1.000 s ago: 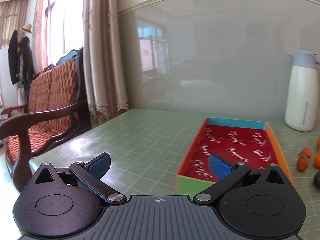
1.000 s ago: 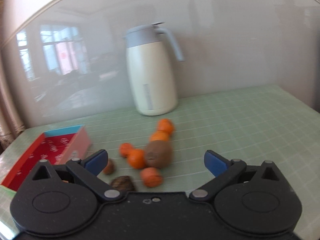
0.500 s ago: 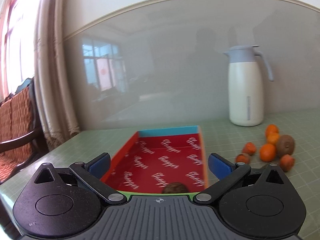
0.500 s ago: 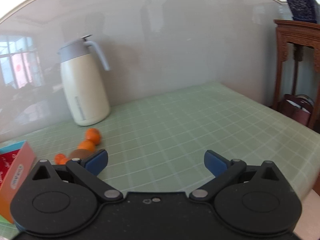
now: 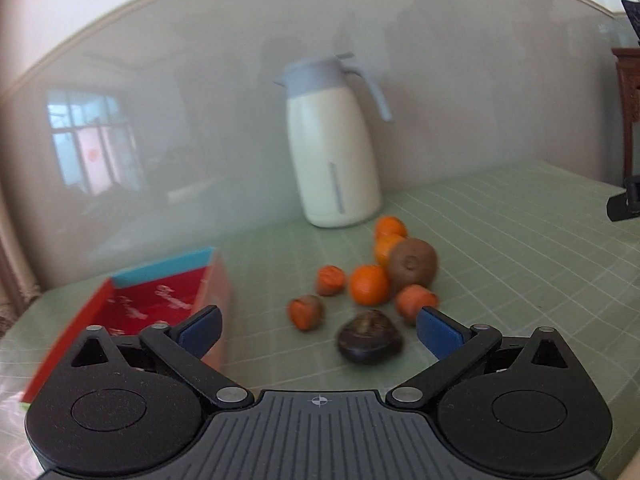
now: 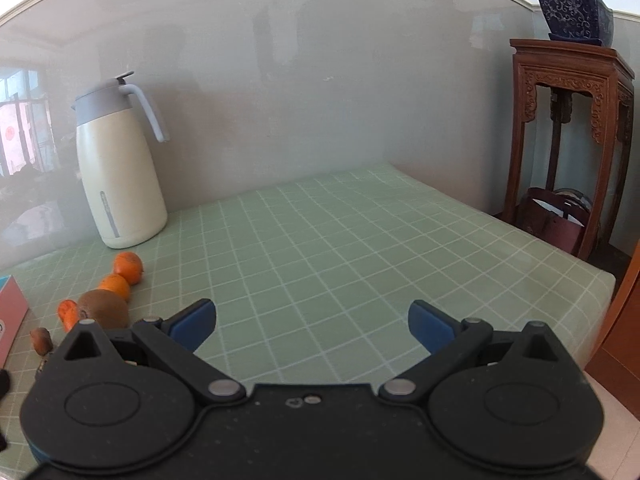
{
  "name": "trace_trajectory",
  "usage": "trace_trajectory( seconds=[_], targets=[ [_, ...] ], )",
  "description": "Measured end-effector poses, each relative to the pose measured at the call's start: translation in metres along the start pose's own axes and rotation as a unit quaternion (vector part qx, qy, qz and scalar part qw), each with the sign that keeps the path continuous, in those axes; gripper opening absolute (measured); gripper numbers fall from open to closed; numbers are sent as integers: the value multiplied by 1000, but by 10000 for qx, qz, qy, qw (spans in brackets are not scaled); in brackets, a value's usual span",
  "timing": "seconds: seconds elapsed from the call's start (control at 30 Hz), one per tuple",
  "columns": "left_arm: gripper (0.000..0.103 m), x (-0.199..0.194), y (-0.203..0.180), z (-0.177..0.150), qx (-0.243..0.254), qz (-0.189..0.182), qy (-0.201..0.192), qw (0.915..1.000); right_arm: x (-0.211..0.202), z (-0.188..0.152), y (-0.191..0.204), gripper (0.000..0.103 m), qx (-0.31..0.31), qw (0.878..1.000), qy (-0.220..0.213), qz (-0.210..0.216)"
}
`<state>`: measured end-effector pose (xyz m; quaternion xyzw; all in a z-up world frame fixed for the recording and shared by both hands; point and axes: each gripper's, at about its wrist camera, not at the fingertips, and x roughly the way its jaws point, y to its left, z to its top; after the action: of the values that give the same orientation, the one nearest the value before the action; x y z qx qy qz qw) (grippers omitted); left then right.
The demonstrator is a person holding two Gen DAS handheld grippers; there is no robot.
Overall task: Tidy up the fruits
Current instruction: 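Move the left tool to the other dark water chestnut and grasp it, then carry the water chestnut with the left tool into the box and release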
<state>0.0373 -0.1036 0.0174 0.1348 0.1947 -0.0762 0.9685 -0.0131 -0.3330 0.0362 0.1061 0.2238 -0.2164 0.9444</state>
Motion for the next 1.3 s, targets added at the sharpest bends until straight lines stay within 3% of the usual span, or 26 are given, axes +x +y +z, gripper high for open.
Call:
trace_trajectory(
  seconds=[0.13,0.17,0.2,0.4,0.47,0.57,0.97,1.13,1.3],
  targets=[
    [102,24,-11,1,-172,-253,374,9988,-1,1,-9,103,126,9999,-13,-14],
    [98,29,-12,1,-211,-274,435,9985,-2,2,-11,103,148,9999,-30,-16],
    [87,33,-13,1,-228,-306,497,9980,-2,2,-13,103,175,9998,-51,-15],
    [64,62,-14,-4,-480,-625,1068,9912,-5,3,-18,103,248,9996,-117,-19],
    [62,64,-14,-5,-557,-672,1082,9903,-5,4,-19,103,242,9996,-134,-21],
    [49,65,-14,-5,-603,-677,1075,9901,-6,4,-20,103,253,9996,-148,-39],
    [49,58,-9,-5,-699,-680,980,9904,-7,4,-17,103,201,9997,-156,-29],
    [49,44,-3,1,-665,-621,693,9934,-6,4,-16,103,213,9997,-116,-13],
    [49,26,15,8,-691,-278,271,9969,-5,4,-9,103,136,9998,-122,19]
  ],
)
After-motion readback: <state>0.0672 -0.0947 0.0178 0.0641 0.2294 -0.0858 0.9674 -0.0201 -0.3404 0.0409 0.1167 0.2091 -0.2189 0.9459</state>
